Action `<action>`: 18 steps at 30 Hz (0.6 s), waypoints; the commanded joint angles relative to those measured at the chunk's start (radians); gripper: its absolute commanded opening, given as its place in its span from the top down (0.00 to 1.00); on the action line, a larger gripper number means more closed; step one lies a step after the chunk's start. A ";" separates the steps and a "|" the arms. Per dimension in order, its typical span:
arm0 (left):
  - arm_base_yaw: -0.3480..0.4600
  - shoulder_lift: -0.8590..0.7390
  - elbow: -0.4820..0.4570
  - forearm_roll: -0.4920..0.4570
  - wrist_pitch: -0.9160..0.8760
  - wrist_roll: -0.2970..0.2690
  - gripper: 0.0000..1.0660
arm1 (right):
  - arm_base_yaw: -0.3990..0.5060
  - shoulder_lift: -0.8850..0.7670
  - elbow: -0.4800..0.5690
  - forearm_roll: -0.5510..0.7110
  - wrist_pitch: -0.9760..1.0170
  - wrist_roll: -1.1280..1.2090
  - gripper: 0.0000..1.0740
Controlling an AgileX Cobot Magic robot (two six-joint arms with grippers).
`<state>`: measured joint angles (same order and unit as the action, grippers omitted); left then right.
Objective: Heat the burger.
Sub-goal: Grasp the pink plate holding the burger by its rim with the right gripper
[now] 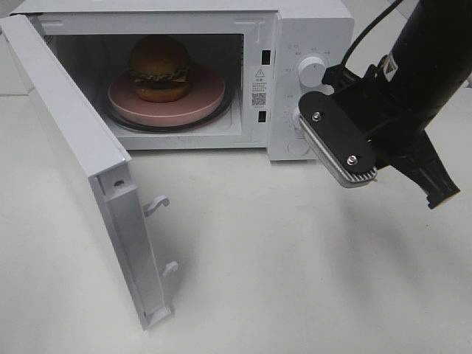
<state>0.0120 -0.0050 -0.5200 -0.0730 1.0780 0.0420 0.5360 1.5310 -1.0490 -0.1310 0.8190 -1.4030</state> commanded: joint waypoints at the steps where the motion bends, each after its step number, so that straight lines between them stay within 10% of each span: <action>1: 0.003 -0.008 0.003 0.001 -0.009 -0.006 0.08 | 0.026 -0.007 -0.007 -0.031 -0.074 0.019 0.72; 12: 0.003 -0.008 0.003 0.001 -0.009 -0.006 0.08 | 0.077 0.034 -0.079 -0.043 -0.165 0.149 0.17; 18: 0.003 -0.008 0.003 0.001 -0.009 -0.006 0.08 | 0.108 0.117 -0.162 -0.045 -0.167 0.194 0.14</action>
<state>0.0120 -0.0050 -0.5200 -0.0730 1.0780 0.0420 0.6270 1.6100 -1.1740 -0.1780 0.6590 -1.2290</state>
